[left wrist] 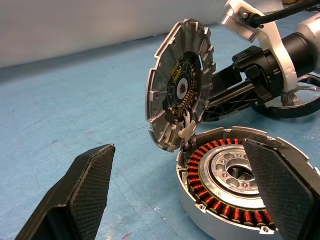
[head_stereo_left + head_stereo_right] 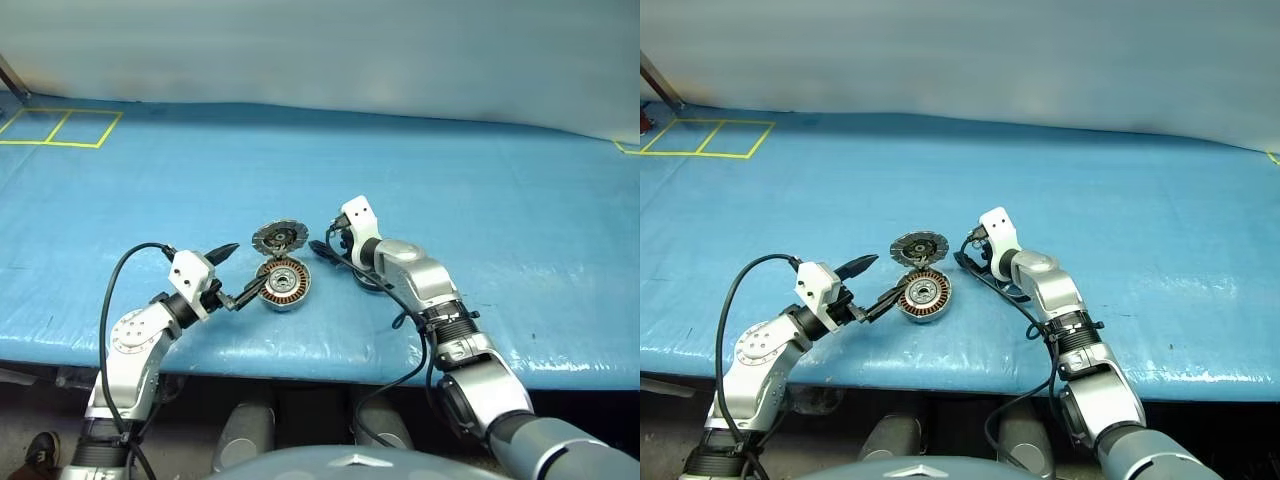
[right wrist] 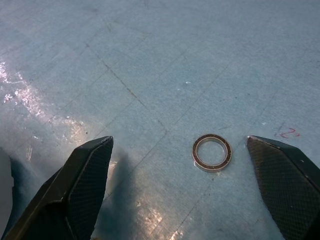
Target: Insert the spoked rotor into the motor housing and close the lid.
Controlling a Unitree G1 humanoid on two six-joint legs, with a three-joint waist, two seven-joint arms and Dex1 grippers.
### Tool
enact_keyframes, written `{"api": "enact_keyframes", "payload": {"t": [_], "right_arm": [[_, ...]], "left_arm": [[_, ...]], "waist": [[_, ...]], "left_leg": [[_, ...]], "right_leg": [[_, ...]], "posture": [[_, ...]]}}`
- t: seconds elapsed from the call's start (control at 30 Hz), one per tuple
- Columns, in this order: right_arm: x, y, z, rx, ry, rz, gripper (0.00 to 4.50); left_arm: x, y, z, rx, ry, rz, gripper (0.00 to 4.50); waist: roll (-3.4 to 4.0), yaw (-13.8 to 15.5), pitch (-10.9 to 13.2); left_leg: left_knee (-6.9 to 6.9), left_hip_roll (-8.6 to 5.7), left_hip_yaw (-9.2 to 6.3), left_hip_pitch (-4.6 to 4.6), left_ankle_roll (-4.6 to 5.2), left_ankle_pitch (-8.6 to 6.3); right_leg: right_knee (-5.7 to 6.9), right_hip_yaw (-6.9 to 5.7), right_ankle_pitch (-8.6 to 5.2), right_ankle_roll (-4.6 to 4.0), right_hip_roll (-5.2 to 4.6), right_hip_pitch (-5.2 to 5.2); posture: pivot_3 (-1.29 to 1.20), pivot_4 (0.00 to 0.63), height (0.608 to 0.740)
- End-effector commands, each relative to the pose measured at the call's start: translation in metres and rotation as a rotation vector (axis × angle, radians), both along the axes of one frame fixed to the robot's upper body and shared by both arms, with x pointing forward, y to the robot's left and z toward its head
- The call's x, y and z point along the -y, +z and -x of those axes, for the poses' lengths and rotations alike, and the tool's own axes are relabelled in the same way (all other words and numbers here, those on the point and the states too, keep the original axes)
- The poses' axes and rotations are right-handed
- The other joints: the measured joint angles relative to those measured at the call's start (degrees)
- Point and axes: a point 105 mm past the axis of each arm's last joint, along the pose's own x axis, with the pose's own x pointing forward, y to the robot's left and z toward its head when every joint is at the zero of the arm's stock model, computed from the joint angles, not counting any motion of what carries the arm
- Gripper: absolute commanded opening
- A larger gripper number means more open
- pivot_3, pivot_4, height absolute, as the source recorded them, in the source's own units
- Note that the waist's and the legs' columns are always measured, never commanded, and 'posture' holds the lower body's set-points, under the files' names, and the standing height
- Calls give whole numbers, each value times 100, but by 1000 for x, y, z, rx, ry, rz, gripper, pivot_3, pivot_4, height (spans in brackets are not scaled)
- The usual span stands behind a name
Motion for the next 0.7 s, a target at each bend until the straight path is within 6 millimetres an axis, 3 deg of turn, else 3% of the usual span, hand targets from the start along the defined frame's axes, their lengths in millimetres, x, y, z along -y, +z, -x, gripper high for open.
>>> {"api": "enact_keyframes", "payload": {"t": [0.03,0.27,0.4,0.7], "right_arm": [[-1,6,-2,26,3,-15,3562],[4,2,2,27,-3,16,1197],[7,10,5,57,-22,-11,27],[12,55,26,190,-8,-92,27]], "left_arm": [[1,7,1,39,-1,-4,4500],[0,6,1,34,4,-12,4500],[0,6,3,20,-11,-11,4500],[-3,4,6,-3,-45,-18,4500]], "waist": [[0,-5,0],[0,-2,0],[0,0,0],[4,-1,2]], "left_leg": [[0,0,0,0,0,0],[-2,0,0,-1,0,0],[-3,0,-1,-1,0,0],[-5,2,-1,-8,-1,-1]], "right_leg": [[0,0,0,0,0,0],[-1,0,0,-1,0,-1],[-1,0,-2,-3,0,-1],[-3,0,-5,-7,-1,-9]], "posture": [[0,150,740],[0,150,740],[0,150,740],[0,150,740]]}}
